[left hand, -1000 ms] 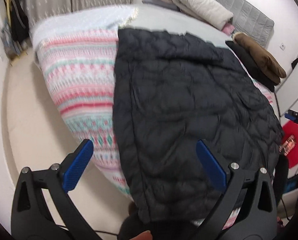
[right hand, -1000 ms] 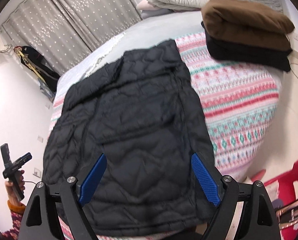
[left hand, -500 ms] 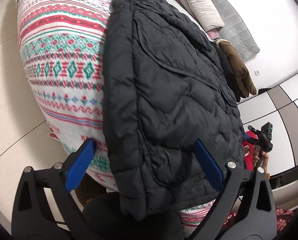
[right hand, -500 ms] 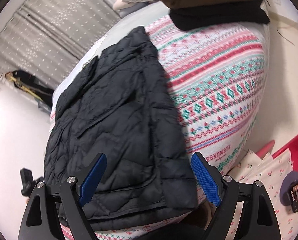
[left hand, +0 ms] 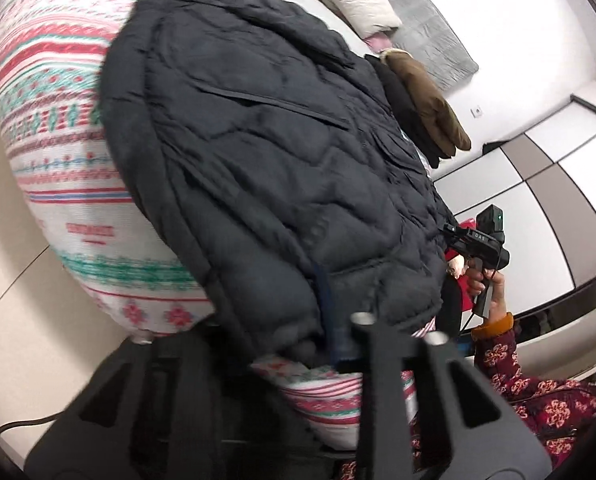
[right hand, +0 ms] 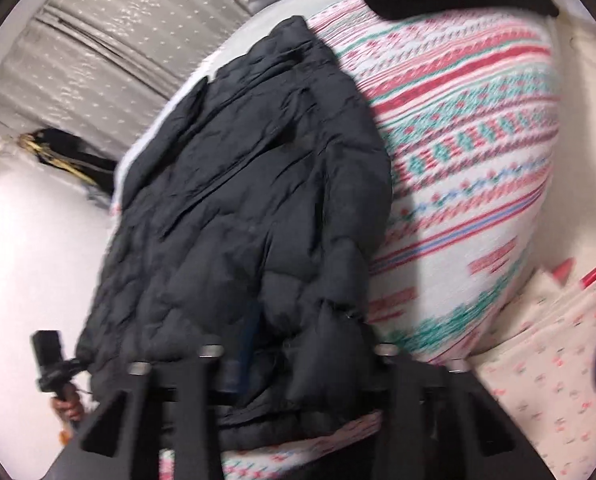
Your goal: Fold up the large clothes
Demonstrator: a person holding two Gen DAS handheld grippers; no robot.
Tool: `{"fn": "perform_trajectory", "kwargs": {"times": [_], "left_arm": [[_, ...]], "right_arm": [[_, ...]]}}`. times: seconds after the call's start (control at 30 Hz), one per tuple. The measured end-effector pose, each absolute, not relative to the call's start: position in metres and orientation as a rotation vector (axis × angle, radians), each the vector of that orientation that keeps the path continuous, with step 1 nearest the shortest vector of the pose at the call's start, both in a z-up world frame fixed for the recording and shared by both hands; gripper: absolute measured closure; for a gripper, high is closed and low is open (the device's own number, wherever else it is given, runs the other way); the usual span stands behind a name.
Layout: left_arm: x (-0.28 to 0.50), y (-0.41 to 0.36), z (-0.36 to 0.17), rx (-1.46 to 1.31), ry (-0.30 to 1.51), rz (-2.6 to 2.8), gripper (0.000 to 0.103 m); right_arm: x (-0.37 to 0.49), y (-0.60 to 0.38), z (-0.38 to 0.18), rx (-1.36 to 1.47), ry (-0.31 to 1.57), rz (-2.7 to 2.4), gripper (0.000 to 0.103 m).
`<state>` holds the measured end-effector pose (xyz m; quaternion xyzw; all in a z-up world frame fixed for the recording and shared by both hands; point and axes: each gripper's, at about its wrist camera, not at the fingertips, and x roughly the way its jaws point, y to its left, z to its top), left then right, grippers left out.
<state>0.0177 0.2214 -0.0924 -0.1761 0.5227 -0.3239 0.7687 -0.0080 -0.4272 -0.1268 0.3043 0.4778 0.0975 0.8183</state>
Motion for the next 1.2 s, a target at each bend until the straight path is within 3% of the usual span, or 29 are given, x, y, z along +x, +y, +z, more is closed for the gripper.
{"fn": "perform_trajectory", "kwargs": {"times": [0.03,0.1,0.73,0.93,1.2], "left_arm": [[0.014,0.217,-0.086,-0.357,1.106,-0.69,0.088],[0.009,0.215,-0.073,-0.345,1.039,-0.696,0.091],[-0.106,0.289,0.078,-0.498,0.484,-0.91,0.094],[-0.114,0.3,0.088,-0.525,0.435,-0.916,0.094],[-0.014,0.297,0.068,-0.573,0.529,-0.768,0.093]], "right_arm": [[-0.01,-0.427,-0.126,0.665,1.004,0.226,0.086],[-0.017,-0.426,-0.12,0.689,0.957,0.252,0.092],[-0.133,-0.403,0.061,0.613,0.487,0.421,0.095],[-0.14,-0.397,0.089,0.596,0.473,0.407,0.094],[-0.061,-0.399,0.067,0.565,0.575,0.313,0.094]]}}
